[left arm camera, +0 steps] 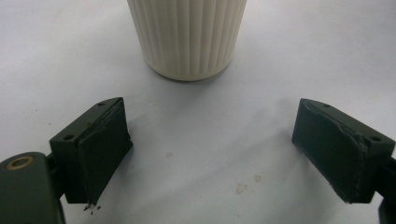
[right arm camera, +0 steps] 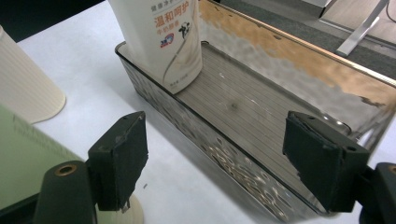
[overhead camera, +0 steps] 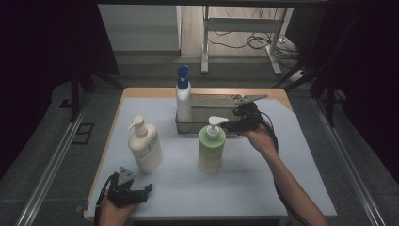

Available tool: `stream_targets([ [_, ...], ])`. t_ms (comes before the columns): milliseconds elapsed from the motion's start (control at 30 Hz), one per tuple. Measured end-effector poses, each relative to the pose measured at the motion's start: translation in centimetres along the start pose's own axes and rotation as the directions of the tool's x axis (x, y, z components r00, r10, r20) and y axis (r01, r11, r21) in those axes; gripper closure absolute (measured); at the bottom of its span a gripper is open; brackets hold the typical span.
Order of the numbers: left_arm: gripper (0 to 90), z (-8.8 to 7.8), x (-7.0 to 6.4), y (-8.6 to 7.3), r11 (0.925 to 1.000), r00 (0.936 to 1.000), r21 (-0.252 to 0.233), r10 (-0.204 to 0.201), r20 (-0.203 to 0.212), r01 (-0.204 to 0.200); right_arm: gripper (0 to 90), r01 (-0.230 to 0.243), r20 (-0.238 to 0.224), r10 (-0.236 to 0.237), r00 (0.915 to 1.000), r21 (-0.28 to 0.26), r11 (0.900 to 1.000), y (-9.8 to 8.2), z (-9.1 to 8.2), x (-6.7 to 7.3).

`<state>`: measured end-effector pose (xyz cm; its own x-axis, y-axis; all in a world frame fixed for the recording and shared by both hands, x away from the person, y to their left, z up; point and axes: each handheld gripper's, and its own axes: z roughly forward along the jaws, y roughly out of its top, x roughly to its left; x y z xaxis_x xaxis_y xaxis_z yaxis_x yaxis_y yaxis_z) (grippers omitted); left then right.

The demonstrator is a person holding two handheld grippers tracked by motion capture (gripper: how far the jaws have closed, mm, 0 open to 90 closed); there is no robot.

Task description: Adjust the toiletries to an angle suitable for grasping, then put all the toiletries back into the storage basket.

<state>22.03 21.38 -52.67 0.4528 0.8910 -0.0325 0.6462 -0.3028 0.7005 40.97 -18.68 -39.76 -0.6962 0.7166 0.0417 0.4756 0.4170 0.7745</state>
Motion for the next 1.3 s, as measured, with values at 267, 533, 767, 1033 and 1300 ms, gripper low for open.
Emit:
stream_targets([
  [267,10.6,0.0,0.0,0.0,1.0000,1.0000,-0.001,0.000,-0.001,0.000,20.2,0.008,-0.001,-0.008,1.0000,0.004,1.000,-1.2,-0.9,-0.1],
  [533,10.6,0.0,0.0,0.0,1.0000,1.0000,-0.001,0.000,-0.002,0.000,17.1,0.037,-0.001,-0.037,0.9993,0.016,0.999,-2.4,-1.8,0.5],
  [767,10.6,0.0,0.0,0.0,1.0000,1.0000,-0.002,-0.001,-0.003,0.001,14.2,0.068,-0.017,-0.068,0.9976,0.017,0.998,-3.6,-2.8,0.9],
  [1033,10.6,0.0,-0.1,0.0,1.0000,1.0000,-0.003,-0.002,-0.003,0.002,10.1,0.078,-0.064,-0.077,0.9950,0.007,0.997,-4.7,-3.7,1.7],
  [1300,10.6,0.0,0.0,0.0,1.0000,1.0000,-0.003,-0.002,-0.003,0.002,2.6,0.077,-0.112,-0.077,0.9907,0.003,0.997,-5.8,-3.9,2.8],
])
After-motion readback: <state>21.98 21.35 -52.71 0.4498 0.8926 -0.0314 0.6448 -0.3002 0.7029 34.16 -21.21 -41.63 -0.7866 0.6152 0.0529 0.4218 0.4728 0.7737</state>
